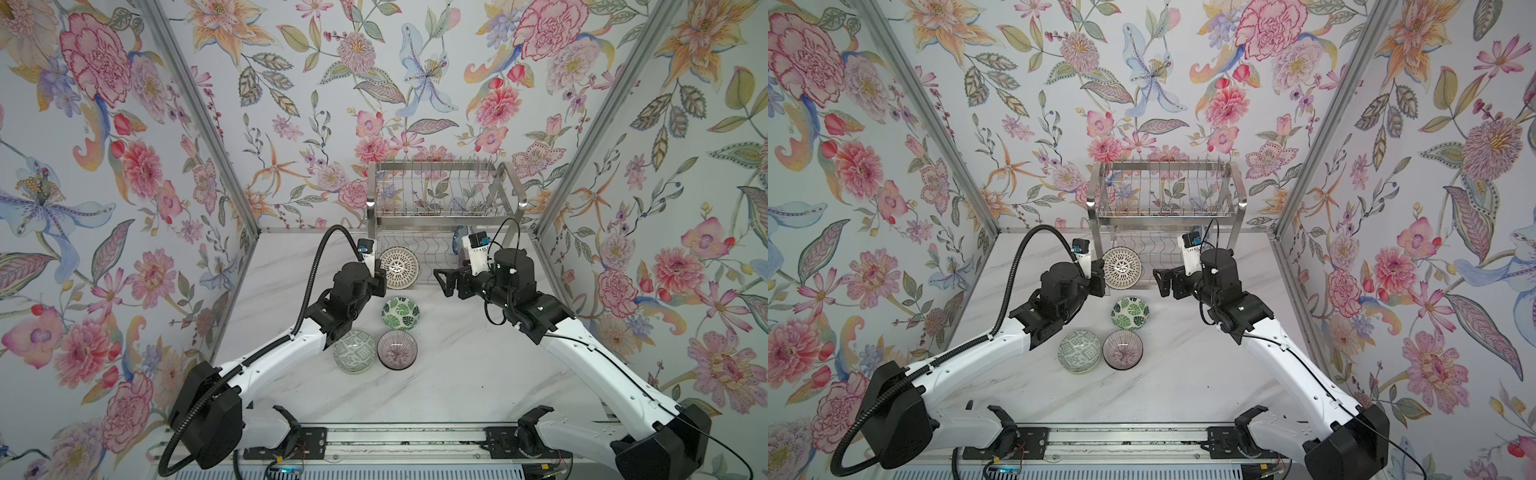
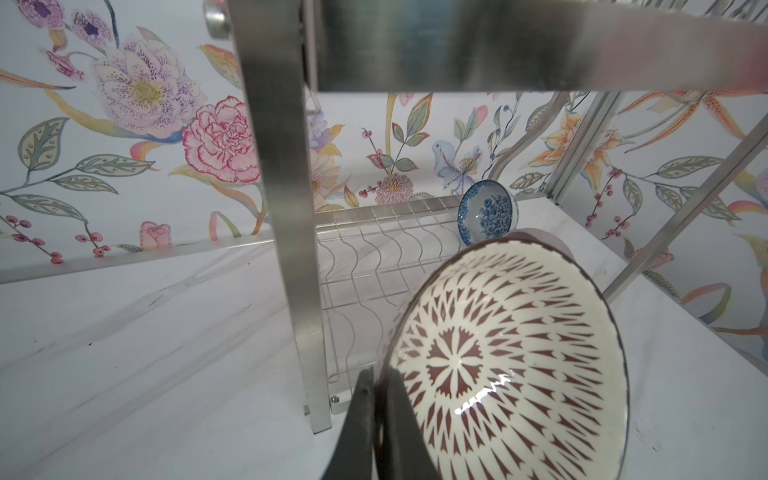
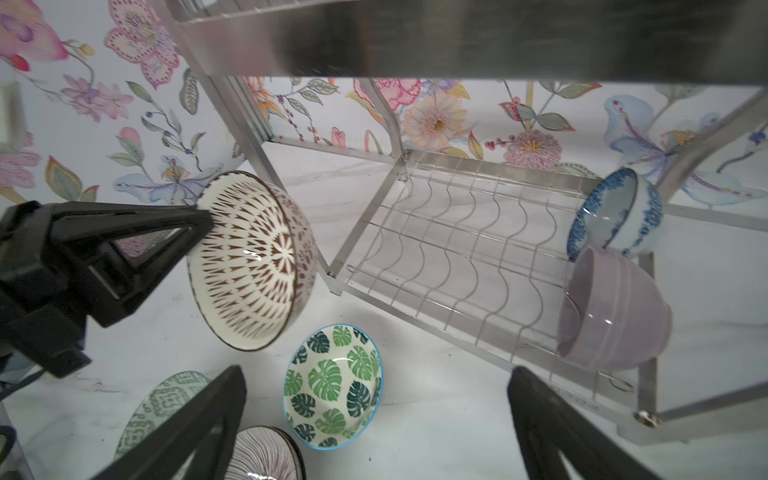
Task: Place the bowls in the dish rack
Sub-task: 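Lift the patterned bowl upright toward the right gripper with the left gripper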
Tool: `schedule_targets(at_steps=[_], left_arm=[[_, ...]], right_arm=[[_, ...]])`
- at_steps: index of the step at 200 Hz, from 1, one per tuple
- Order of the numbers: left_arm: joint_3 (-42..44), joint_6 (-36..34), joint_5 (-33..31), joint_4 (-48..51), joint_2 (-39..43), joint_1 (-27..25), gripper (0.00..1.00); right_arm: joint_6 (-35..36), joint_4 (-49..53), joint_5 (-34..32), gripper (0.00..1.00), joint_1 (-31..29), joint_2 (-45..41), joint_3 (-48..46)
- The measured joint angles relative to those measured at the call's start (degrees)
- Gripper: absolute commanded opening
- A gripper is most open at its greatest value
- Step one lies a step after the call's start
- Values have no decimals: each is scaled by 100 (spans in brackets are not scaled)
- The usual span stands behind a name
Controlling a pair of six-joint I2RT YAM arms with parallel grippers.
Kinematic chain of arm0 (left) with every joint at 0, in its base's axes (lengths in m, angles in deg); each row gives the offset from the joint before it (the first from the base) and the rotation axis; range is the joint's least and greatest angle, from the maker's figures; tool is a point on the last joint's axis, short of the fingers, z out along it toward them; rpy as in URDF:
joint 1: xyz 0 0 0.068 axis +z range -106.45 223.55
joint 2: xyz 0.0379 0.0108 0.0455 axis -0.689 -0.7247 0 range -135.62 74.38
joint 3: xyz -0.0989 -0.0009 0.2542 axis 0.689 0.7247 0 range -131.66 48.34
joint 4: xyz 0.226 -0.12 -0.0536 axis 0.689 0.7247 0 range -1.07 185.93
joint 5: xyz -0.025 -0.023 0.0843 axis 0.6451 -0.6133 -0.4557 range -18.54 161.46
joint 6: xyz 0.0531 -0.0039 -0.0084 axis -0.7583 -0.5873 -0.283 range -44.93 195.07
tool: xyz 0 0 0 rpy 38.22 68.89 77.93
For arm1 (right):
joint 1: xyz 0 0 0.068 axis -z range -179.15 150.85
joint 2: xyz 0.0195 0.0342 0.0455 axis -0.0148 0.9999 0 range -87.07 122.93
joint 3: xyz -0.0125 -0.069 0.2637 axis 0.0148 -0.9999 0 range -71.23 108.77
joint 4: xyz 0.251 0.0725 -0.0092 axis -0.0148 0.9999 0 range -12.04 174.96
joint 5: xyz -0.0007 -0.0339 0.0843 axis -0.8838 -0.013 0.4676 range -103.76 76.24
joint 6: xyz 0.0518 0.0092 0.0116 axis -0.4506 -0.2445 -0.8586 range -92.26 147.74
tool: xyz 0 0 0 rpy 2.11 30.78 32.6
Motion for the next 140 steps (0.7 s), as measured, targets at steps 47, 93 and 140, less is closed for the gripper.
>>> schedule_targets(at_steps=[47,93,140], left_arm=[[-2,-11,-162,-551,-223,-474,0],[-2,-9,-232,-710,-245,-586,0],[-2,-28,-262,-826,-245,-616,0]], right_arm=[[-348,-271,-308,88,-442,496,142],[-667,-382,-881,62,-514,822,144],[-785,-393,-1067,38,-636,988,170]])
